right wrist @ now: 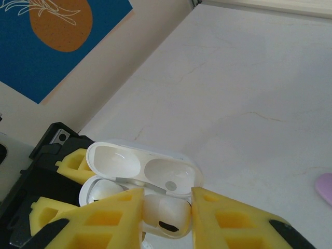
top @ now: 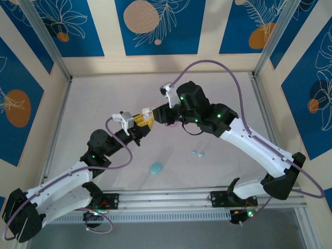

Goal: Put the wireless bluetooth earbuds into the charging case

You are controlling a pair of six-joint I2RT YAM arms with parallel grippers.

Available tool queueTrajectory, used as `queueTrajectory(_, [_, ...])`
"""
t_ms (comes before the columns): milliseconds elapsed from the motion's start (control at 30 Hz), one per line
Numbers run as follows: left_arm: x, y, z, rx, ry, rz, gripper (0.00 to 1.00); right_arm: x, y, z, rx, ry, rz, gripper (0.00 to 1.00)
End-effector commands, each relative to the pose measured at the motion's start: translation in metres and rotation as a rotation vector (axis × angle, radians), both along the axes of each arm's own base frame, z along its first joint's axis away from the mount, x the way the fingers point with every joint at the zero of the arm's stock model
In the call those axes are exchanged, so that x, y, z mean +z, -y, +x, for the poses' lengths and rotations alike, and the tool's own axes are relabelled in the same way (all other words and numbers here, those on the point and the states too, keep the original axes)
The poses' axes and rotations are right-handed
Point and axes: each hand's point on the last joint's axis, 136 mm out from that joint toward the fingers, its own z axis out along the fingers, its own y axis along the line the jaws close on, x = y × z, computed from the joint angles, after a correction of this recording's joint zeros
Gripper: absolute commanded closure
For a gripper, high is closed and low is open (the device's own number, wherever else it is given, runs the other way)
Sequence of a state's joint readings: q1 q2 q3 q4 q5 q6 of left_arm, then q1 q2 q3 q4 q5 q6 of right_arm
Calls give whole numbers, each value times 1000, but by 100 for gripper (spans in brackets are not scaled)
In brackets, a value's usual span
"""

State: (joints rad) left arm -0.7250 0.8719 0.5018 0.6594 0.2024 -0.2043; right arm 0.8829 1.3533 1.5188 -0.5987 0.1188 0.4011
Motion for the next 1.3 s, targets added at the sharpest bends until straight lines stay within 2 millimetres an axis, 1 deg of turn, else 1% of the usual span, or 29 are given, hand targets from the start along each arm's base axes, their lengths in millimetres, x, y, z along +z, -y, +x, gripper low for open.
queueTrajectory(0, [22,-6,-4,13,56,-69,79,17,0,-19,61,-31,46,70])
queueTrajectory(233, [24,-3,-8,-14,65,-72,79,12,-2,-17,62,-39,21,67])
queueTrajectory(400, [23,-2,-9,-23,65,-67,79,19,1,-14,43,-24,33,64])
queueTrajectory(533, [23,-1,-10,-29,63,-66,79,24,2,-15,41,-25,54,59])
queueTrajectory(733, [21,-1,-10,-31,62,-60,79,33,5,-17,47,-38,108,56])
queueTrajectory(1000, [18,2,-13,-50,71,-48,79,49,21,-15,14,-37,195,49])
queueTrajectory(1100, [19,3,-14,-62,80,-46,79,48,27,-12,-8,-51,199,48])
queueTrajectory(1167, [21,5,-18,-81,98,-40,79,44,33,-4,-46,-73,194,48])
queueTrajectory(1267, [23,8,-25,-117,123,-29,79,37,40,8,-92,-160,195,47])
